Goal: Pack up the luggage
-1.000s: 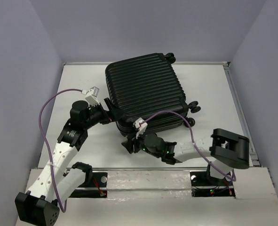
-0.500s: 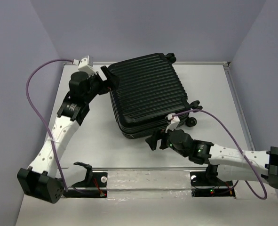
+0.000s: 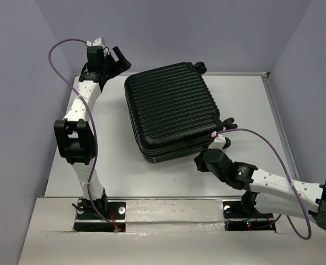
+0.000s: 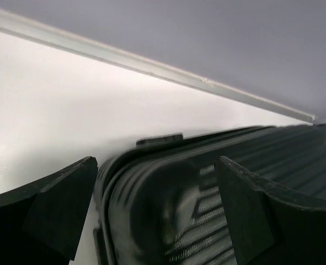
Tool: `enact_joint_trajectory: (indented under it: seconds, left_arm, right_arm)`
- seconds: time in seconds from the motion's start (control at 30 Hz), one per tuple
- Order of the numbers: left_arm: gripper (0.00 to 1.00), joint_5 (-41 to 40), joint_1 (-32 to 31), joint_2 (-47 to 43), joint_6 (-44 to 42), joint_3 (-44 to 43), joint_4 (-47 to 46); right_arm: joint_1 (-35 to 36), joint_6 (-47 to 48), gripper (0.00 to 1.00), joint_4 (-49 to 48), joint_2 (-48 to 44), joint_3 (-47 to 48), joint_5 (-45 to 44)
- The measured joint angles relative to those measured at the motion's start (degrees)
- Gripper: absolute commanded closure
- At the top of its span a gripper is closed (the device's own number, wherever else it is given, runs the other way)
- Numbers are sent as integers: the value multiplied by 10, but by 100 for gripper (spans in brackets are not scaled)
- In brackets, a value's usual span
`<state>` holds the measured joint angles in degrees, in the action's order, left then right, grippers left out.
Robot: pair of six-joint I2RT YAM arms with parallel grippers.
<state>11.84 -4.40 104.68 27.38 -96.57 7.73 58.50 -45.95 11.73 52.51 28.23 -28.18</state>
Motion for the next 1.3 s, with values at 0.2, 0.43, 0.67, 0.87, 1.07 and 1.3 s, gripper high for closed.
enact_joint_trajectory:
  seconds: [0.2,0.43,0.67,0.87,1.07,1.3]
  left_arm:
    - [1,70,7,174,-22,-255,33]
    - [1,128,-5,296,-66,-385,36]
    - [1,151,-26,378,-67,-404,32]
    - [1,179,-36,394,-37,-404,-30]
    - [1,190,-38,355,-10,-306,-140]
    - [2,141,-15,150,9,13,-273]
  right_arm:
    - [-16,-15,93,9,2,-18,-3]
    - [-102,-3,93,18,-4,-28,6]
    - [-180,40,93,6,33,0,32]
    - [-233,66,93,-32,103,19,62]
    - [-282,108,93,-75,164,34,90]
    - [-315,160,93,-128,250,98,147]
